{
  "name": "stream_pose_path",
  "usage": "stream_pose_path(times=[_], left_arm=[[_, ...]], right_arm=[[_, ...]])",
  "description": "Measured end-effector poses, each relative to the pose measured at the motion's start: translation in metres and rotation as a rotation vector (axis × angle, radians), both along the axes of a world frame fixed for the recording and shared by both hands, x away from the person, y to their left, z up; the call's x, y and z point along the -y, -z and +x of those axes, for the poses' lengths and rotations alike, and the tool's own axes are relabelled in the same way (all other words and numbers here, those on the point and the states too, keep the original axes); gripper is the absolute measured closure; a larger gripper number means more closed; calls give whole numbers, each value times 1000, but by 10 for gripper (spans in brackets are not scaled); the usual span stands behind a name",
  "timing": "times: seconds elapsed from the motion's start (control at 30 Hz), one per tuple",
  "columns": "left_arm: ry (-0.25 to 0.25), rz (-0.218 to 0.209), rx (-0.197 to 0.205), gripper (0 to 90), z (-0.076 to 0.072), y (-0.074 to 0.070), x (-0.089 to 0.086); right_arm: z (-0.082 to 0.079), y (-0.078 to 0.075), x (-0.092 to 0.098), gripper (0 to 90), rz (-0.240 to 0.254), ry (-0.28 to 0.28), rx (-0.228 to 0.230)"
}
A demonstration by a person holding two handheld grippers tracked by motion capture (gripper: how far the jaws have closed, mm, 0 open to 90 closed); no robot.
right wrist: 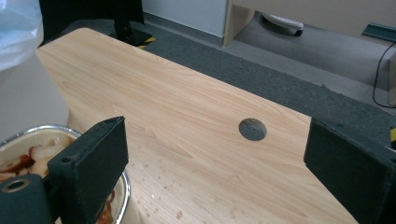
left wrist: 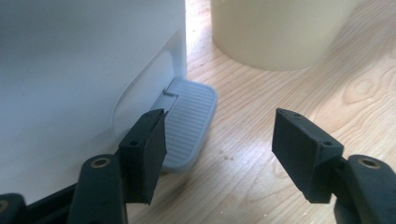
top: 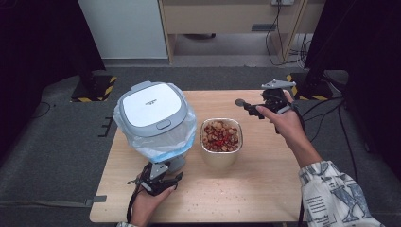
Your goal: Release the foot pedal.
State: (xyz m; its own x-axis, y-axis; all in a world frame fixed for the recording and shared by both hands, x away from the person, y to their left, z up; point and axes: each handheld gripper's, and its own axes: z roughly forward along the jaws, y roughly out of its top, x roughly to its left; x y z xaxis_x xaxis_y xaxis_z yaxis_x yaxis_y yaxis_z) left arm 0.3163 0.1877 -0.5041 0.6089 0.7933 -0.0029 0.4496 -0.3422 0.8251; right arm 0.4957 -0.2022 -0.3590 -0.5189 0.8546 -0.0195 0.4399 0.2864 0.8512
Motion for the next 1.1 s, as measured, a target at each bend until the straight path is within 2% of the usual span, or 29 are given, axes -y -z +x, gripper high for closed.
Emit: stream_pose_path(times=[0.23, 0.33, 0.37, 0.4, 0.43, 0.47, 0.57, 0.67, 0.87, 0.9, 1.0, 1.03, 1.1], left_arm=[[-18, -26, 11, 305, -1, -1, -2], [-18, -15, 17, 299, -2, -2, -2], [-29, -27, 9, 298, -2, -1, -2], [6, 18, 42, 294, 1, -3, -5], [7, 23, 44, 291, 2, -3, -5], [-24, -14, 13, 288, -1, -1, -2], [-17, 1, 15, 283, 0, -1, -1], [-26, -5, 9, 278, 0, 0, -1], [-21, 1, 21, 275, 1, -1, -3], [-32, -14, 6, 274, 0, -1, -2], [-34, -16, 2, 271, -1, -1, -2], [-2, 21, 33, 270, 2, -2, -6], [-7, 1, 23, 268, 0, -2, -5]], right_arm=[[-14, 15, 8, 69, 1, 22, -1], [-20, 23, 13, 69, 0, 29, 4], [-23, 25, 14, 69, 0, 34, 5], [-25, 27, 16, 69, -7, 37, 5], [-27, 30, 17, 69, -13, 43, 13], [-30, 32, 19, 69, -15, 49, 13], [-36, 40, 22, 68, -18, 55, 20], [-42, 50, 25, 68, -5, 56, 17], [-49, 68, 30, 70, -4, 70, -14], [-50, 70, 31, 70, -4, 72, -17], [-54, 76, 32, 70, -13, 75, -21], [-55, 78, 33, 70, -11, 77, -23], [-57, 82, 35, 70, -10, 81, -28]])
